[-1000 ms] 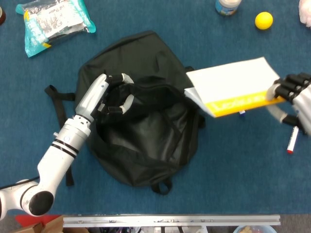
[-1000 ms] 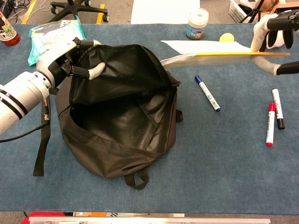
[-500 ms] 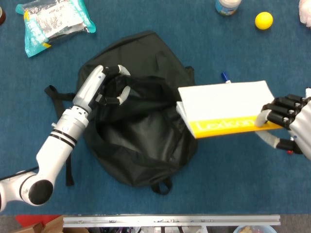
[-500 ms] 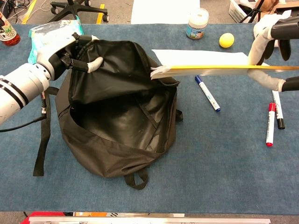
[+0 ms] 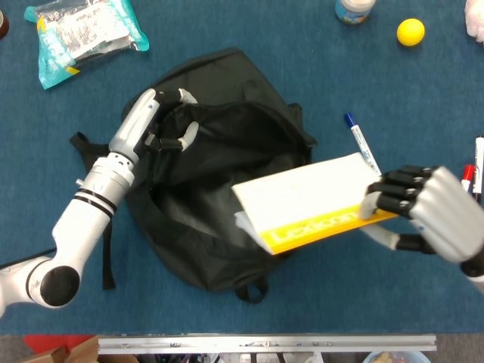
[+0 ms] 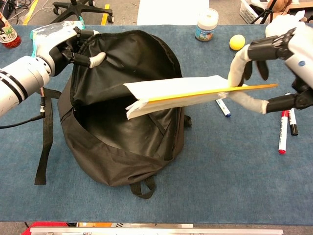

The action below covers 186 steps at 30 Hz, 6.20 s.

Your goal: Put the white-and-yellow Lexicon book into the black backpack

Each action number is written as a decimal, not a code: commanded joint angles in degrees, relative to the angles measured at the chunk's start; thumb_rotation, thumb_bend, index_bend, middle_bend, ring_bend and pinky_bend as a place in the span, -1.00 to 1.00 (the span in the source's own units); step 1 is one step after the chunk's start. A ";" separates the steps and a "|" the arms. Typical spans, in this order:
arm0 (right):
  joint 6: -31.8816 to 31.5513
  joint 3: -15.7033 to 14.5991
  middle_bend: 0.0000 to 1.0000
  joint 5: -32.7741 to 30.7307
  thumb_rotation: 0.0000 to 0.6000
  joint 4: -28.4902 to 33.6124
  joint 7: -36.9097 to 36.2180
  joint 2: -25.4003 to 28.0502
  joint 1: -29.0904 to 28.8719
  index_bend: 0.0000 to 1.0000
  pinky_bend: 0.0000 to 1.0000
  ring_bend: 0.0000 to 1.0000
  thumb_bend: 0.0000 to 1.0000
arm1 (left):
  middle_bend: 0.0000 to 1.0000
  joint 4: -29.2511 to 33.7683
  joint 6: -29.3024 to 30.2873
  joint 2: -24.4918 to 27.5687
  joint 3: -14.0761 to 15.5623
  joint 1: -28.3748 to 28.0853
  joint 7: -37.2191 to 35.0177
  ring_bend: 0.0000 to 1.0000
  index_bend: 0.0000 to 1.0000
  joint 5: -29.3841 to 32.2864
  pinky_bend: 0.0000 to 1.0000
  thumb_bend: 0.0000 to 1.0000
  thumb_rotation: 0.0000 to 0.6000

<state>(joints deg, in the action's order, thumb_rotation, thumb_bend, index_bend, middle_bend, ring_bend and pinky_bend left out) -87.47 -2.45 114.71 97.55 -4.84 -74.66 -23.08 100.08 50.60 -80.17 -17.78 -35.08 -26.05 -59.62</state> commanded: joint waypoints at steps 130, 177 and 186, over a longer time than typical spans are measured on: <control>20.80 1.13 -0.54 -15.66 1.00 -36.40 13.80 -34.43 -21.14 -0.78 -0.37 -0.65 -0.03 | 0.28 1.01 -7.15 12.50 1.67 3.58 -14.35 0.25 0.37 -6.62 0.49 -0.11 1.00; -6.06 -2.78 -0.72 -7.35 1.00 -11.04 15.05 -0.97 -4.45 -0.98 -0.67 -0.99 -0.62 | -0.11 2.68 -11.40 17.09 9.70 1.22 -8.01 -0.22 -0.06 -22.94 -0.05 -0.11 1.00; -4.45 0.44 -0.70 -13.46 1.00 -12.18 12.66 1.31 -2.13 -0.98 -0.66 -0.99 -0.63 | -0.42 3.97 -14.99 22.19 13.76 -2.99 -2.20 -0.48 -0.58 -30.64 -0.47 -0.12 1.00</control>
<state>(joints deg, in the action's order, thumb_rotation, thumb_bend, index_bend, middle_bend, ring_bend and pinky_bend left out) -92.35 -2.44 101.82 85.71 8.28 -73.62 -25.62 103.53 36.15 -58.78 -4.83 -37.31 -29.32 -89.67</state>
